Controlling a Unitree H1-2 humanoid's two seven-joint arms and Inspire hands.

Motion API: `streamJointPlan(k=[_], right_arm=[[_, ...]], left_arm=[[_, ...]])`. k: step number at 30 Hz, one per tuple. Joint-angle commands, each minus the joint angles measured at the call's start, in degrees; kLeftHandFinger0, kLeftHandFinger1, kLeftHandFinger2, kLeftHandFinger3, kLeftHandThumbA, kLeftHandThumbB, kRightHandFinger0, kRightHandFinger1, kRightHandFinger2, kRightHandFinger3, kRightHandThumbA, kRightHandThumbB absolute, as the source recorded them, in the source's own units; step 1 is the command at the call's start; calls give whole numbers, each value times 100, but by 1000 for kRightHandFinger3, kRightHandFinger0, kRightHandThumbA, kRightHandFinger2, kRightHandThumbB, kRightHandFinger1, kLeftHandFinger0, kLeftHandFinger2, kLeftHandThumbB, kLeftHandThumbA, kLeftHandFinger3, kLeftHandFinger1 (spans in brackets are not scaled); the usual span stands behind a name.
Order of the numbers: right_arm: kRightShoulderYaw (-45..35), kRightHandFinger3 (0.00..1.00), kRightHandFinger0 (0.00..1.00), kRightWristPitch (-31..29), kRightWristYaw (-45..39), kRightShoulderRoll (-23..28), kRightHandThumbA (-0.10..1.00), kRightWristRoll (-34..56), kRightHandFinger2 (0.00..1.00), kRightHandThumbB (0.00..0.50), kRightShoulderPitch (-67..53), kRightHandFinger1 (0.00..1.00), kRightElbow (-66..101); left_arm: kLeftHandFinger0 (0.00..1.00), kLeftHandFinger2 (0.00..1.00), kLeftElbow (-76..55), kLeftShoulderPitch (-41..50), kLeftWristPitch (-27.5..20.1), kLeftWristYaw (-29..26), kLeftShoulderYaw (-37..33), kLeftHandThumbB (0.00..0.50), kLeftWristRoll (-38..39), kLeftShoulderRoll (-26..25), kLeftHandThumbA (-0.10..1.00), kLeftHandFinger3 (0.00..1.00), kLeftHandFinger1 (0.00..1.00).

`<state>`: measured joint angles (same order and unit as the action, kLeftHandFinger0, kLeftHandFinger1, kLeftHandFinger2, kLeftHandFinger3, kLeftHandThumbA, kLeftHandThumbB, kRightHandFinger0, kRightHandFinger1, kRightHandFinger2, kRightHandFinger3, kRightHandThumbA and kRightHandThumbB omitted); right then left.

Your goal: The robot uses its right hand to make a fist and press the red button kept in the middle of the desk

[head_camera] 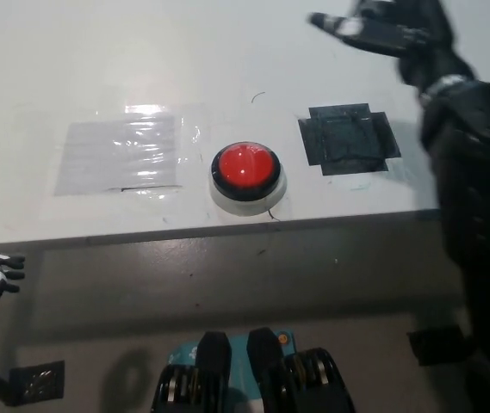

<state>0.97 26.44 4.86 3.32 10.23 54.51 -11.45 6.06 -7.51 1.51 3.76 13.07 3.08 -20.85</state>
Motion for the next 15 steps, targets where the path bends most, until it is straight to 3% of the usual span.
streamJointPlan(k=[1, 3, 7, 10, 11, 12, 15], right_arm=[[13, 271, 0, -262, 89, -233, 980, -232, 274, 144, 656, 1, -85], [-29, 262, 0, -373, 57, -412, 962, -170, 256, 143, 793, 0, -271], [3, 325, 0, -786, -49, -750, 955, -164, 310, 142, 955, 30, -748], [89, 352, 0, -1126, -220, -911, 962, -187, 327, 121, 997, 35, -1105], [81, 356, 0, -1306, -327, -957, 952, -131, 326, 101, 989, 27, -1244], [69, 366, 0, -1430, -409, -1032, 906, -69, 317, 97, 1003, 3, -1389], [114, 303, 0, -1704, -501, -1145, 902, -129, 282, 70, 1011, 0, -1726]], left_arm=[[484, 580, -10, -133, -206, 54, 14, 0, 45, -124, 510, 624, 514], [492, 579, 43, -148, -229, 71, 19, 1, 72, -123, 525, 621, 517], [486, 580, -55, -122, -164, 79, 21, 4, 92, -109, 519, 638, 515], [511, 617, -107, -109, -90, 28, 9, 4, 9, -108, 538, 664, 542], [480, 586, 13, -204, -186, 66, -43, 1, -3, -110, 535, 645, 514], [509, 609, 20, -206, -178, 63, -50, 3, -19, -116, 539, 657, 539], [521, 617, -33, -247, -71, 59, -69, 0, -19, -112, 546, 664, 553]])
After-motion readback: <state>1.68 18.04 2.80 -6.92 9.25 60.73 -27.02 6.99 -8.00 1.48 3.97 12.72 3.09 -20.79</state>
